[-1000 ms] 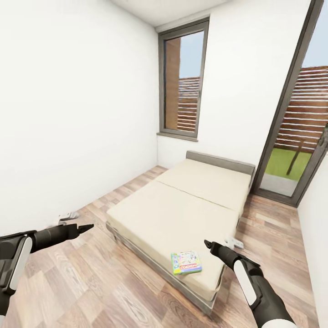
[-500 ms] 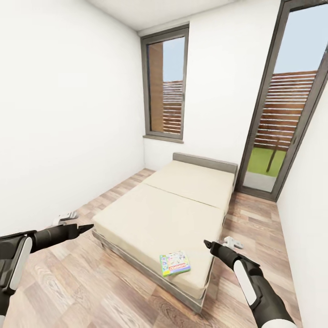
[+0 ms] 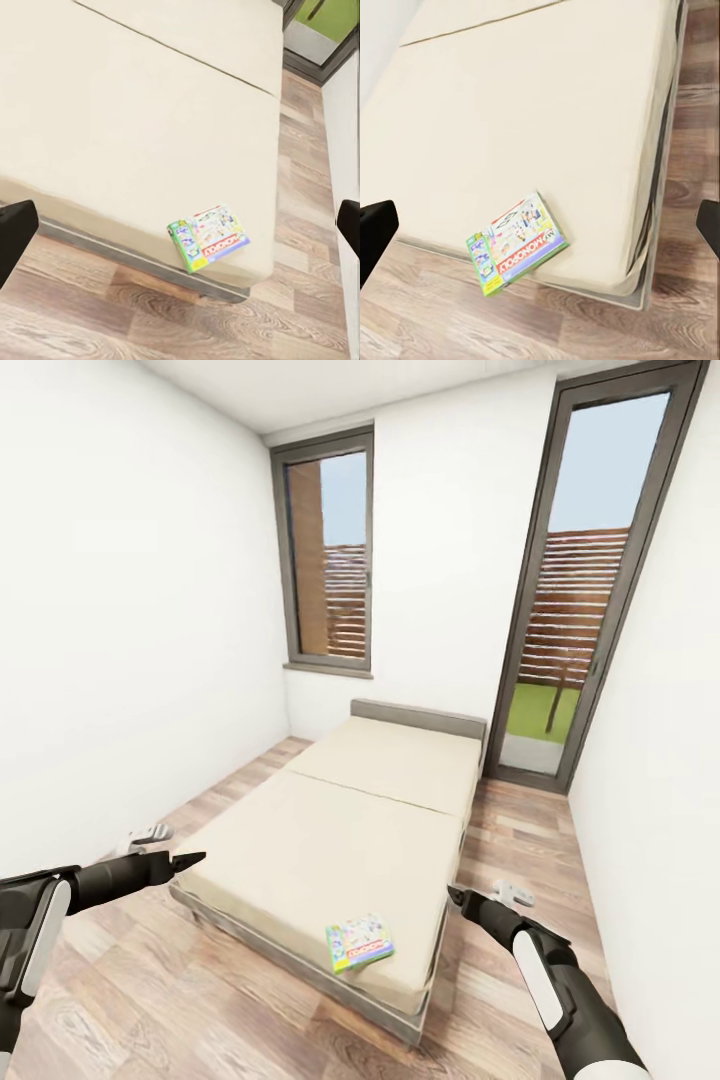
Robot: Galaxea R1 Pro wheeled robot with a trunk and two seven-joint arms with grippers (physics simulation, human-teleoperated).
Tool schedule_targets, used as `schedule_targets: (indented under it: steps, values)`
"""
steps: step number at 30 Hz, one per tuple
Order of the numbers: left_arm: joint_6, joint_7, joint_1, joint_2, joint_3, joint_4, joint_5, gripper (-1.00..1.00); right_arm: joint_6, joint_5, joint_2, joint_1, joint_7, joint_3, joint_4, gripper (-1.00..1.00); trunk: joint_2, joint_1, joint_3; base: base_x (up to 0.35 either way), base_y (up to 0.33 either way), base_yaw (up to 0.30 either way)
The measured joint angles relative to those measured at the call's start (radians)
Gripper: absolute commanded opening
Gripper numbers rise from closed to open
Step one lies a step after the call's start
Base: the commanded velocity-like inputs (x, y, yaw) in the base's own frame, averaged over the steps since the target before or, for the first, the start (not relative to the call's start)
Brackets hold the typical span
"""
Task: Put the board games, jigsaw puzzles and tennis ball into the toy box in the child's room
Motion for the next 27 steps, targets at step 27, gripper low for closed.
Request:
schedule_targets:
  steps: [27]
  values:
    - [0.0, 0.0, 0.0, 0.0, 0.0, 0.0, -0.001, 1.0, 0.0, -0.001, 0.002, 0.0, 0.0, 0.001, 0.001, 1.0, 0.0, 0.0, 0.03, 0.0, 0.0, -0.215]
